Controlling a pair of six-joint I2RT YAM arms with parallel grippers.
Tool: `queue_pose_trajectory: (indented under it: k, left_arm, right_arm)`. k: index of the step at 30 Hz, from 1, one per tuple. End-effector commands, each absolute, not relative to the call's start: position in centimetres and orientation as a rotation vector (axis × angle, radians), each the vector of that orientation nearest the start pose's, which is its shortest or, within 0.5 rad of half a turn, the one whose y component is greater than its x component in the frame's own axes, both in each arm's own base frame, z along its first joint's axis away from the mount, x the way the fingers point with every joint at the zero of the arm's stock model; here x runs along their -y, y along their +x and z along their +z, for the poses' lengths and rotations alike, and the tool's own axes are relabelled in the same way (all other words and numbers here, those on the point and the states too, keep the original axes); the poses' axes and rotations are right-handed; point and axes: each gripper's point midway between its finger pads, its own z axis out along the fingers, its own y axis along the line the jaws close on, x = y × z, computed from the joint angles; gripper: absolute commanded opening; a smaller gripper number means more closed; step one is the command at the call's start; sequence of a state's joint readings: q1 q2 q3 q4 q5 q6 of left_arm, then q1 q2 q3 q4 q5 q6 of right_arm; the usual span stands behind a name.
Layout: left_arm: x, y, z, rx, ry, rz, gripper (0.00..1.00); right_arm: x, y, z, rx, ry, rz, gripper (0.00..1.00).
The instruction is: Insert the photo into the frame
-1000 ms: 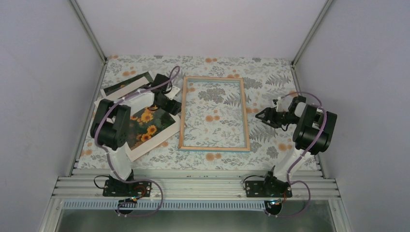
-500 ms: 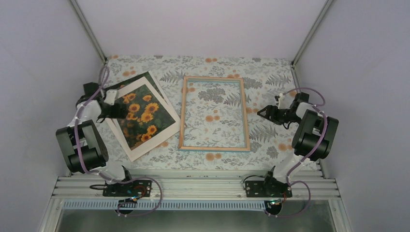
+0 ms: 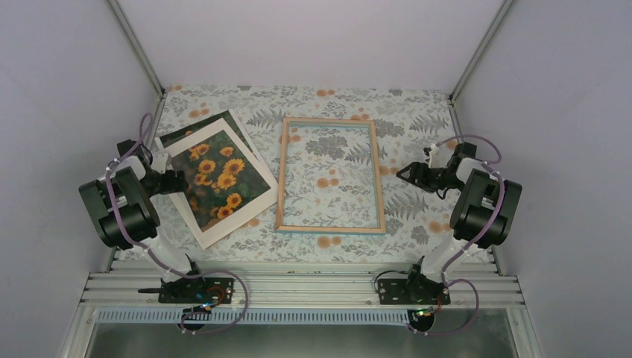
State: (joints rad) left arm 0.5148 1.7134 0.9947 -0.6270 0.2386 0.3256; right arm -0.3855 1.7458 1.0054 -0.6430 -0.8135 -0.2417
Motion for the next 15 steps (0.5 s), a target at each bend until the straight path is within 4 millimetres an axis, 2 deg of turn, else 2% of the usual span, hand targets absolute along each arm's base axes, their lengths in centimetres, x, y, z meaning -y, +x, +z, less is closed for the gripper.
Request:
queue_pose_trajectory:
  k: [1,9,15]
  left_arm:
    - [-12.6,34.1,2.2,-2.766,-0.177,-0.259,0.96]
    - [-10.7,40.4,0.0,-2.762,0.009,-0.312,0.89]
    - [-10.7,47.5,-0.5,-2.738,0.116,-0.246,0.84]
  right_arm:
    - [0.2,34.9,6.4,-2.541,0.065,0.986,0.73]
    - [0.2,34.9,6.0,-2.549,0.066,0.989,0.73]
    - [0.1,35.0,5.8,-2.548,0.07,1.0,0.72]
